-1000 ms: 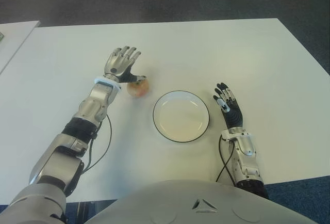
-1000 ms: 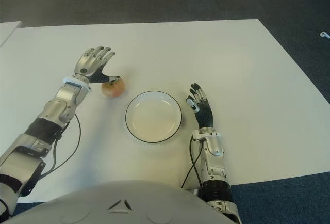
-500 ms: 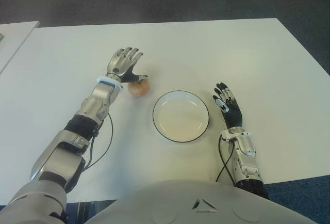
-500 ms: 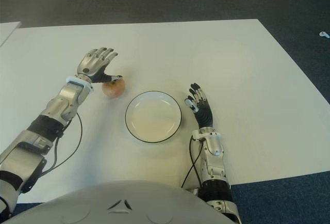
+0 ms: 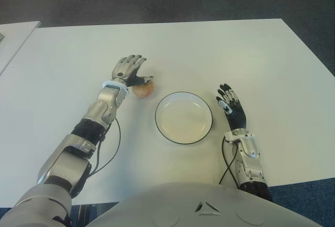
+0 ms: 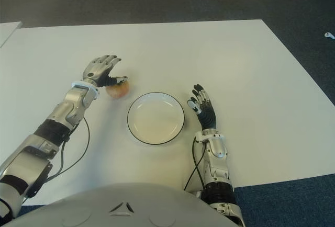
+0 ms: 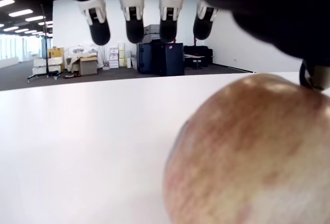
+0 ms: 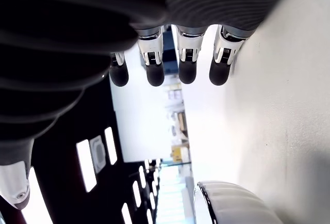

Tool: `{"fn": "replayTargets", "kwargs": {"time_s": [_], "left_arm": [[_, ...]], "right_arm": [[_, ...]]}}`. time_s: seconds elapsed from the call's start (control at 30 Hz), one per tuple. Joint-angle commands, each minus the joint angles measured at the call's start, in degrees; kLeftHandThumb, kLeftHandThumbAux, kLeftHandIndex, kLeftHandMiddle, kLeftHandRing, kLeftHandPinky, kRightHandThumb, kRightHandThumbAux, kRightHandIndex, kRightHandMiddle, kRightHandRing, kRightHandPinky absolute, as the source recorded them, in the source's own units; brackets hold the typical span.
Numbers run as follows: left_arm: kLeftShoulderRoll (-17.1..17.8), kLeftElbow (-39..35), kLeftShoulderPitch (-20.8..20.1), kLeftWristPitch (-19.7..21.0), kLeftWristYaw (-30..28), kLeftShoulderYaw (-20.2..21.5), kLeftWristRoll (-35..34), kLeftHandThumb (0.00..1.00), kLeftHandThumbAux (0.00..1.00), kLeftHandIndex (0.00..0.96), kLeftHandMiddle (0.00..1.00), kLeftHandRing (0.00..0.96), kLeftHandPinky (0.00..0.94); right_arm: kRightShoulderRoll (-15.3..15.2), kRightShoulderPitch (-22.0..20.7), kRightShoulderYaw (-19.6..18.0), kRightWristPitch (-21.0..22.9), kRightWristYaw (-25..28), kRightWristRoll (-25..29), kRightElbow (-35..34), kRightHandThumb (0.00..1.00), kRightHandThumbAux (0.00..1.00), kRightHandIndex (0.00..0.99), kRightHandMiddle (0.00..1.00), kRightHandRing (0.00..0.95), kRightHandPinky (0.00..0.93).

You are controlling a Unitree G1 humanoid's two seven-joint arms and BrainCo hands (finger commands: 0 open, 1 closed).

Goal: Put the apples into the plate.

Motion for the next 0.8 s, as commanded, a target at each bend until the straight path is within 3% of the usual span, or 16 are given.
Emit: {"fn": "replayTargets", "kwargs": {"time_s": [0.03,0.8], "left_arm": [[-0.8,0.1,2.2,1.1,-2.2,-0.6,-1.6,0.161,0.255,0.000,0.000,0.000,0.000],[-3.1,-2.8,5.7,3.7,-5.7,0.0,-8.2,0.110,0.235,0.000,0.000,0.000,0.000]], "right_arm": [[0.2,2.2,-0.1,3.5,-0.3,-0.4,3.9,0.125,0.575,0.000,0.000,0.000,0.000],[-0.4,1.8,-0.3,2.7,-0.6,-0.9,4.5,0.116,0.589,0.000,0.000,0.000,0.000]]}}
